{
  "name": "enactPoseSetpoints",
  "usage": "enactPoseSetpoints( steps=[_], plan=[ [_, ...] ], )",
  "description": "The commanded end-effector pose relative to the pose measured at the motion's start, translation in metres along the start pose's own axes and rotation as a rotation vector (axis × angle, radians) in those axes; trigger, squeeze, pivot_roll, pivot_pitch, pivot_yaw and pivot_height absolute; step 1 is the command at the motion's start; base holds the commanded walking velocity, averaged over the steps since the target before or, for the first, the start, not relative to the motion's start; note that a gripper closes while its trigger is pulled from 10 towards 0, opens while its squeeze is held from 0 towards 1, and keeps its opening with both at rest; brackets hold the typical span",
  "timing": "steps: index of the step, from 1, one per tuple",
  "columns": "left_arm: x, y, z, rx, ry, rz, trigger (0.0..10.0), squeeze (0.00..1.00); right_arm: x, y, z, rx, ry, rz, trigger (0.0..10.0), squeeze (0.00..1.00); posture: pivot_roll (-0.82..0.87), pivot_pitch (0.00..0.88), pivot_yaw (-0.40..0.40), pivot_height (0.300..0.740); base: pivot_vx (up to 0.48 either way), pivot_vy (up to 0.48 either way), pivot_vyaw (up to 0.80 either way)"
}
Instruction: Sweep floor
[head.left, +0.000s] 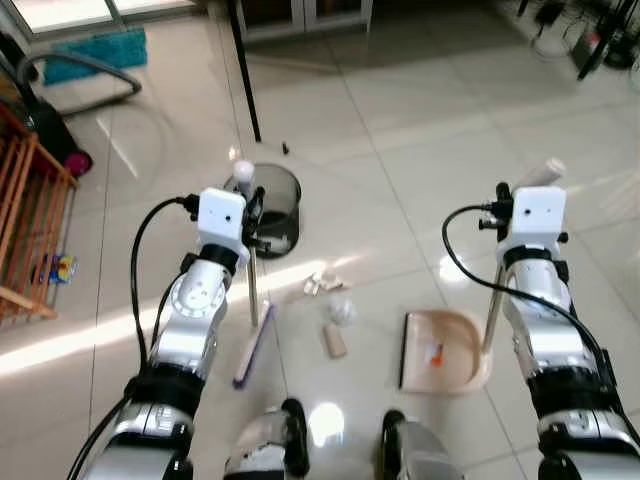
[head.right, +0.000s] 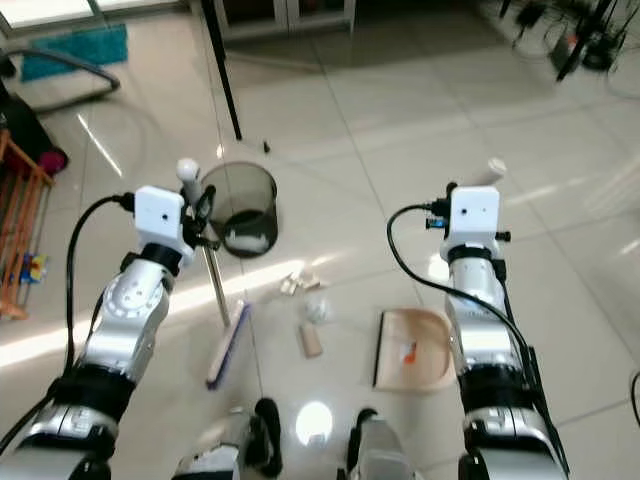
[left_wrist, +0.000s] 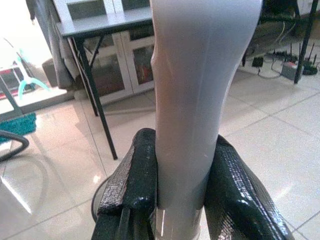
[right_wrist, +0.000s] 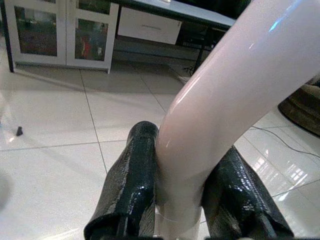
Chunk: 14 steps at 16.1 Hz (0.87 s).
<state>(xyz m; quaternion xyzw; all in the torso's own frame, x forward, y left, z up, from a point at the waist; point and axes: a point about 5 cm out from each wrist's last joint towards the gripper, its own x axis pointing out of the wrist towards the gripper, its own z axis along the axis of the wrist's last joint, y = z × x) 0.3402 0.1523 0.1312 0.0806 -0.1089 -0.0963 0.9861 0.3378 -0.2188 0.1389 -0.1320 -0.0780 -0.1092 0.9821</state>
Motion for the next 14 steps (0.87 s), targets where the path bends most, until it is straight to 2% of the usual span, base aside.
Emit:
enactPoseSetpoints(
  steps=[1,4,5,8,9,14],
  plan=[
    [0.005,0.004,0.007,0.012,-0.053,0.020,10.0,0.00,0.002,0.001,0.006,-0.004,-0.054,-0.011,10.0,0.00,0.04,0.344,0.073,0.740,0.000,0.000,0.00],
    [0.015,-0.002,0.007,0.009,-0.072,0.013,10.0,0.00,-0.003,0.021,-0.002,0.065,-0.025,-0.002,10.0,0.00,0.04,0.362,0.073,0.740,0.000,0.000,0.00],
    [0.019,-0.006,0.008,0.013,-0.075,-0.002,10.0,0.00,-0.006,0.033,-0.004,0.082,-0.008,0.018,10.0,0.00,0.03,0.368,0.073,0.740,0.000,0.000,0.00],
    [0.026,-0.018,0.006,0.015,-0.057,-0.038,10.0,0.00,-0.016,0.055,-0.011,0.082,0.040,0.053,10.0,0.00,0.02,0.363,0.070,0.740,0.000,0.000,0.00],
    [0.027,-0.021,0.006,0.009,-0.058,-0.042,10.0,0.00,-0.016,0.058,-0.011,0.099,0.045,0.049,10.0,0.00,0.02,0.362,0.073,0.740,0.000,0.000,0.00],
    [0.041,-0.044,0.020,-0.157,-0.097,-0.020,10.0,0.00,-0.013,0.079,-0.002,0.228,0.076,0.013,10.0,0.00,0.03,0.374,0.087,0.740,0.000,0.000,0.00]
  ],
)
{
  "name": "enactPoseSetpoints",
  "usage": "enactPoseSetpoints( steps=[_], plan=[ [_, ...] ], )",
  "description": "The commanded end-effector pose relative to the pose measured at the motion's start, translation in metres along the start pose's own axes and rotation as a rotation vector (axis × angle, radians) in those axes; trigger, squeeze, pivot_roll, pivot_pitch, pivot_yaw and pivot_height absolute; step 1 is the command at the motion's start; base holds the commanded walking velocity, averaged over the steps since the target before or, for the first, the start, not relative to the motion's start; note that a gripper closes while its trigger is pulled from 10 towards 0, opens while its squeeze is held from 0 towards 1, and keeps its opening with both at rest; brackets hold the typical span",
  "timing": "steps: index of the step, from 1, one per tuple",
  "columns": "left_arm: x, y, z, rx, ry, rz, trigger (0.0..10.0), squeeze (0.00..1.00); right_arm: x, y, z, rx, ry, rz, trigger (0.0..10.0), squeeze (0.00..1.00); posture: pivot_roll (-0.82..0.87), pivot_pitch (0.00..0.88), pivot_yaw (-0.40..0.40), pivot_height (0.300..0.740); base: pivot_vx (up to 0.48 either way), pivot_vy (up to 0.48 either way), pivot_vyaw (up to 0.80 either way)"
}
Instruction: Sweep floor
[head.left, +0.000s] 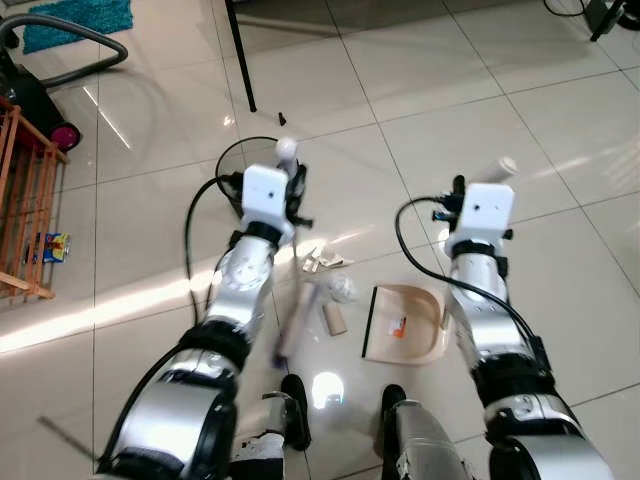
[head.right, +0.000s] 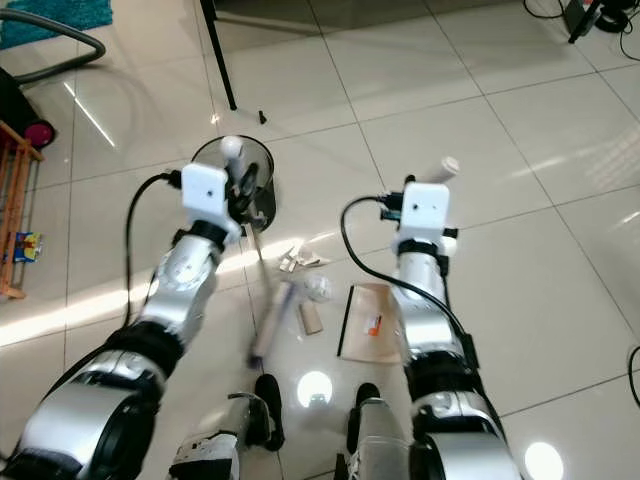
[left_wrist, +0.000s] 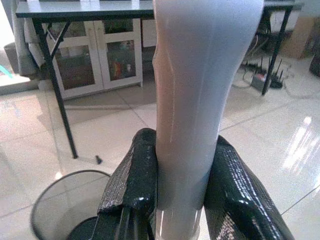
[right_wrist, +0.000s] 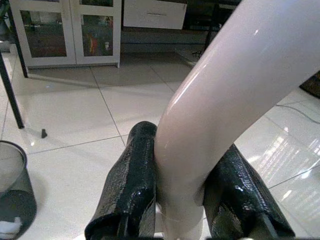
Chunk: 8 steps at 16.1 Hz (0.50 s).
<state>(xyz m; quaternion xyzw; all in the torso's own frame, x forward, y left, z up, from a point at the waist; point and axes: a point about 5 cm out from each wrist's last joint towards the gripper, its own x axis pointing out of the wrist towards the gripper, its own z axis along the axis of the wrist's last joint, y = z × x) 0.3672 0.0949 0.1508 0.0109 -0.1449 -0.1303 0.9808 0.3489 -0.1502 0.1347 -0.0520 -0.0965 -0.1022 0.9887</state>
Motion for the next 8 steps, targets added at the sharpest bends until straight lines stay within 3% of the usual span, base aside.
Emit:
enactPoseSetpoints(
  steps=[1,3,8],
  plan=[
    [0.003,0.002,0.004,-0.044,-0.019,0.040,10.0,0.00,-0.011,0.013,-0.015,0.082,0.098,0.011,10.0,0.00,0.02,0.374,0.089,0.740,0.000,0.000,0.00],
    [0.011,0.000,0.012,-0.124,-0.045,0.082,10.0,0.00,-0.014,0.024,-0.012,0.093,0.092,0.034,10.0,0.00,0.02,0.357,0.087,0.740,0.000,0.000,0.00],
    [0.020,-0.010,0.025,-0.302,-0.077,0.075,10.0,0.00,-0.012,0.025,-0.017,0.112,0.130,0.009,10.0,0.00,0.05,0.347,0.095,0.740,0.000,0.000,0.00]
  ],
)
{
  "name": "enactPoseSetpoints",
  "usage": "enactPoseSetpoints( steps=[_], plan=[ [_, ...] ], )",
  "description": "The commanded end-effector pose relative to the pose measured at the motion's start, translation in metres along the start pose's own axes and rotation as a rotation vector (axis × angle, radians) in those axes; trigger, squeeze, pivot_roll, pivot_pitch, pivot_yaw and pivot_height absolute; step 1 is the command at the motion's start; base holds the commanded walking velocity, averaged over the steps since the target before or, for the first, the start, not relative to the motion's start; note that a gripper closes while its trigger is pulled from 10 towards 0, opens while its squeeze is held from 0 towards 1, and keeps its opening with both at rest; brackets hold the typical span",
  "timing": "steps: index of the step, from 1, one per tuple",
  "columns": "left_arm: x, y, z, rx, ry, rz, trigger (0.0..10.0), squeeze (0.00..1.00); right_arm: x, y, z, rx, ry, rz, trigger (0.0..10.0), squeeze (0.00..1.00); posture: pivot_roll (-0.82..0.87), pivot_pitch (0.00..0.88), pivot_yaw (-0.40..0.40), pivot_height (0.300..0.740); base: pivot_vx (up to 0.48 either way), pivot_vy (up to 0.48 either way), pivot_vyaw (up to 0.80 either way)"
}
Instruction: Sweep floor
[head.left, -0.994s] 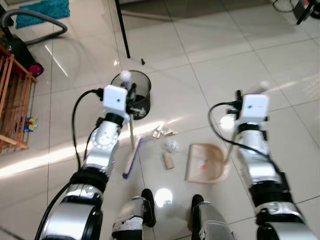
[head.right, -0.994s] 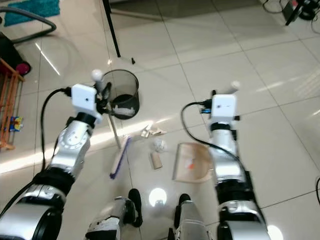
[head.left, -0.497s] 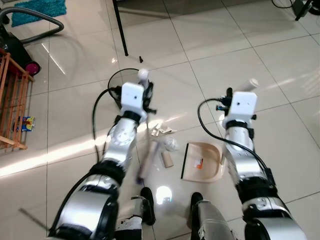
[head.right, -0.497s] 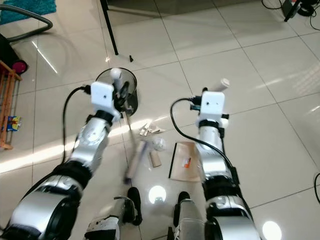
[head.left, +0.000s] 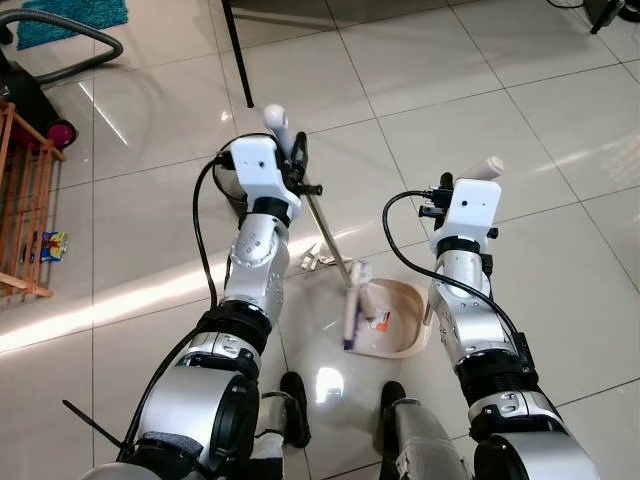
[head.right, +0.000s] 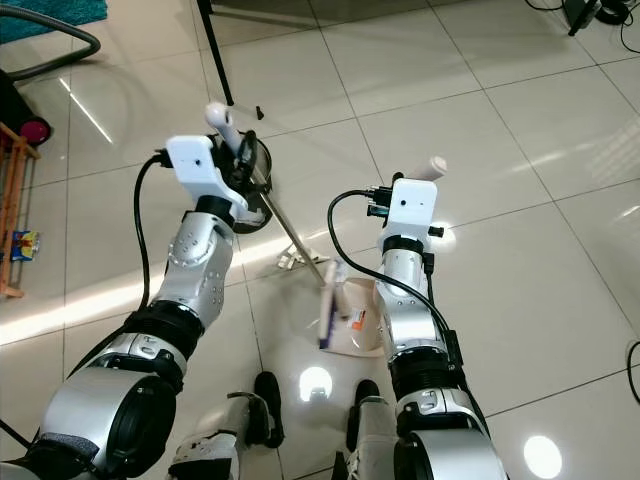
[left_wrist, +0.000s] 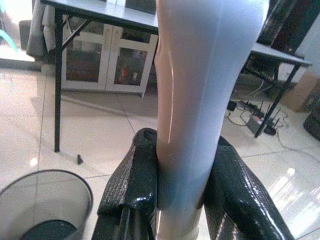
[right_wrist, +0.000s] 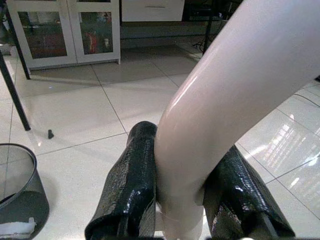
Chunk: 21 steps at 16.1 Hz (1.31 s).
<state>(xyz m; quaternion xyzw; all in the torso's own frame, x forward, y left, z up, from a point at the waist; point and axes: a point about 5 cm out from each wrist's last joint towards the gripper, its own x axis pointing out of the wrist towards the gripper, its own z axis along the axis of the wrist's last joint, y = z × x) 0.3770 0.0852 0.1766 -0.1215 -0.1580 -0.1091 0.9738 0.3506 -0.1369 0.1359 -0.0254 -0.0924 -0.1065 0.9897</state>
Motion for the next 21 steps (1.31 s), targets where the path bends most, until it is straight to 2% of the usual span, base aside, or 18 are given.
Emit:
enactPoseSetpoints(
  steps=[1,4,5,8,11,13,15,17,19,20,21],
  plan=[
    [0.001,-0.008,0.002,-0.061,-0.005,-0.041,10.0,0.00,-0.011,0.010,-0.021,0.061,0.121,0.015,10.0,0.00,0.06,0.348,0.097,0.740,0.000,0.000,0.00],
    [0.001,-0.006,0.007,-0.076,-0.013,-0.087,10.0,0.00,-0.010,0.006,-0.024,0.061,0.135,0.002,10.0,0.00,0.06,0.321,0.097,0.740,0.000,0.000,0.00],
    [0.005,-0.006,0.016,-0.100,-0.033,-0.117,10.0,0.00,-0.008,0.002,-0.024,0.063,0.136,-0.006,10.0,0.00,0.06,0.319,0.098,0.740,0.000,0.000,0.00],
    [0.006,-0.005,0.027,-0.084,-0.051,-0.199,10.0,0.00,-0.007,-0.008,-0.027,0.056,0.144,-0.030,10.0,0.00,0.04,0.296,0.103,0.740,0.000,0.000,0.00],
    [0.008,0.002,0.053,-0.037,-0.095,-0.305,10.0,0.00,-0.011,-0.036,-0.035,0.065,0.159,-0.103,10.0,0.00,0.05,0.250,0.113,0.740,0.000,0.000,0.00],
    [0.010,0.010,0.078,-0.007,-0.129,-0.361,10.0,0.00,-0.016,-0.055,-0.040,0.069,0.166,-0.154,10.0,0.00,0.05,0.234,0.115,0.740,0.000,0.000,0.00],
    [0.009,0.016,0.086,0.058,-0.146,-0.391,10.0,0.00,-0.020,-0.063,-0.044,0.071,0.174,-0.176,10.0,0.00,0.05,0.219,0.118,0.740,0.000,0.000,0.00],
    [0.006,0.019,0.078,0.104,-0.119,-0.400,10.0,0.00,-0.022,-0.063,-0.046,0.065,0.178,-0.167,10.0,0.00,0.05,0.230,0.122,0.740,0.000,0.000,0.00],
    [-0.002,0.015,0.050,0.158,-0.059,-0.407,10.0,0.00,-0.023,-0.061,-0.046,0.072,0.183,-0.165,10.0,0.00,0.04,0.270,0.126,0.740,0.000,0.000,0.00],
    [-0.004,0.012,0.043,0.164,-0.042,-0.414,10.0,0.00,-0.023,-0.060,-0.045,0.073,0.183,-0.165,10.0,0.00,0.03,0.280,0.124,0.740,0.000,0.000,0.00],
    [-0.005,0.002,0.029,0.150,-0.017,-0.419,10.0,0.00,-0.023,-0.057,-0.044,0.076,0.182,-0.159,10.0,0.00,0.02,0.299,0.124,0.740,0.000,0.000,0.00]
  ],
)
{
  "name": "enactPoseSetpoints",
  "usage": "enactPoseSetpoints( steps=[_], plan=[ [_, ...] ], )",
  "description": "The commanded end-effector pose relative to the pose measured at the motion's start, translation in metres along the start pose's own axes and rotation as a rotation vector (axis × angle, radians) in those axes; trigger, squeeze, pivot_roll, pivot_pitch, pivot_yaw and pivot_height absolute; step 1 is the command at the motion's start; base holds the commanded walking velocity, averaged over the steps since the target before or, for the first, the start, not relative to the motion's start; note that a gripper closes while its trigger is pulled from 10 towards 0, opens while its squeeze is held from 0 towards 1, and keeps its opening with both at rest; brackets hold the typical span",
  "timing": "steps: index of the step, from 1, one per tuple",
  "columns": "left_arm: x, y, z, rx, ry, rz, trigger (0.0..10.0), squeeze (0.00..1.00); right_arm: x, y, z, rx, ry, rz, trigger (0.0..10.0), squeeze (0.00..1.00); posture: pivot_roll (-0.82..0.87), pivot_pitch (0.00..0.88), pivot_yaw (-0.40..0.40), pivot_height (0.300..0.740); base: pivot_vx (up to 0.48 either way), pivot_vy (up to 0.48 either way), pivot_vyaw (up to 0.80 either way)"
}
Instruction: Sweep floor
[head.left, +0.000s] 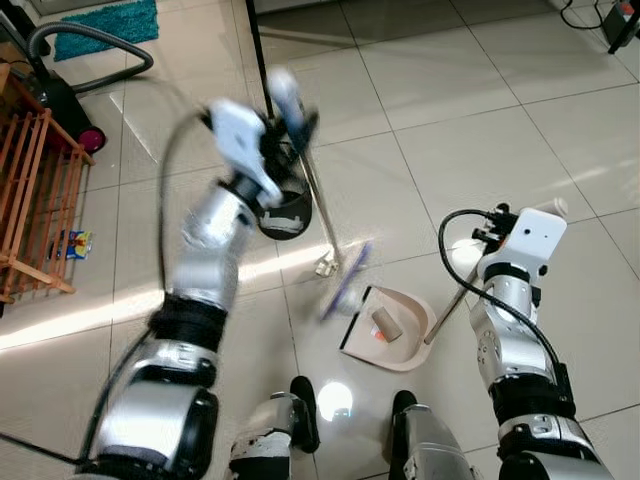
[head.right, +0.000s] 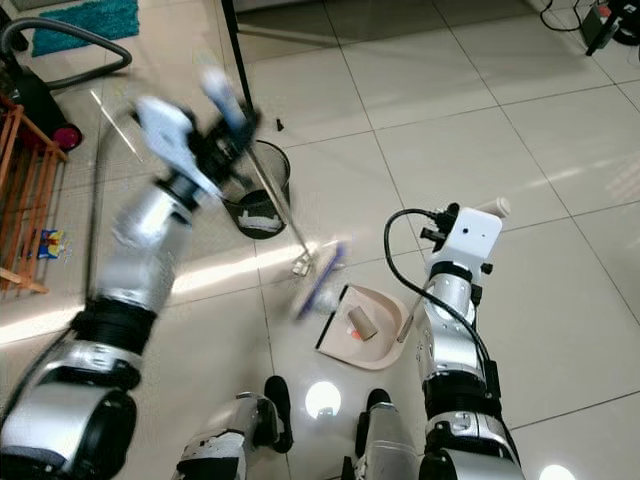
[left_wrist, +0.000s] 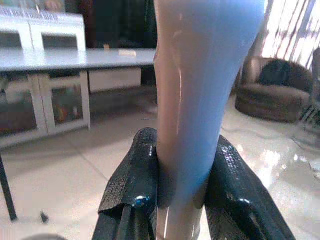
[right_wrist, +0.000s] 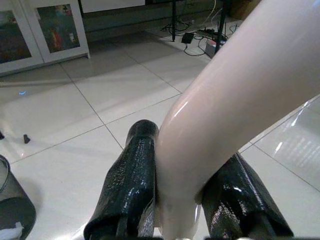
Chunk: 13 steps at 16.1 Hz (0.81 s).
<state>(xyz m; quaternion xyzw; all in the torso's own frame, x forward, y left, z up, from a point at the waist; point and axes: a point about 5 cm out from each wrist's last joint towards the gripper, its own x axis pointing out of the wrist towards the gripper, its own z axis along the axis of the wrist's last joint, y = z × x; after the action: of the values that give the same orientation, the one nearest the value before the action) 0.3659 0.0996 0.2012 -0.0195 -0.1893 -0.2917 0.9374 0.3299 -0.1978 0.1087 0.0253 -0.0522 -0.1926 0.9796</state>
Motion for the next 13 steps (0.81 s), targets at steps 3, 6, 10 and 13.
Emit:
enactPoseSetpoints(
  steps=[3,6,10,13],
  plan=[
    [0.008,-0.022,-0.015,-0.021,0.004,-0.023,10.0,0.00,-0.014,0.009,-0.017,-0.005,0.086,0.034,10.0,0.00,0.00,0.321,0.125,0.740,0.000,0.000,0.00],
    [0.012,-0.036,-0.029,-0.046,0.049,-0.049,10.0,0.00,-0.019,0.011,-0.019,-0.004,0.095,0.041,10.0,0.00,0.00,0.339,0.125,0.740,0.000,0.000,0.00],
    [0.019,-0.048,-0.039,-0.181,0.055,-0.004,10.0,0.00,-0.024,0.019,-0.019,0.001,0.106,0.068,10.0,0.00,-0.02,0.338,0.119,0.740,0.000,0.000,0.00],
    [0.031,-0.053,-0.025,-0.299,-0.028,-0.056,10.0,0.00,-0.024,0.017,-0.019,0.000,0.107,0.069,10.0,0.00,-0.02,0.300,0.116,0.740,0.000,0.000,0.00]
  ],
)
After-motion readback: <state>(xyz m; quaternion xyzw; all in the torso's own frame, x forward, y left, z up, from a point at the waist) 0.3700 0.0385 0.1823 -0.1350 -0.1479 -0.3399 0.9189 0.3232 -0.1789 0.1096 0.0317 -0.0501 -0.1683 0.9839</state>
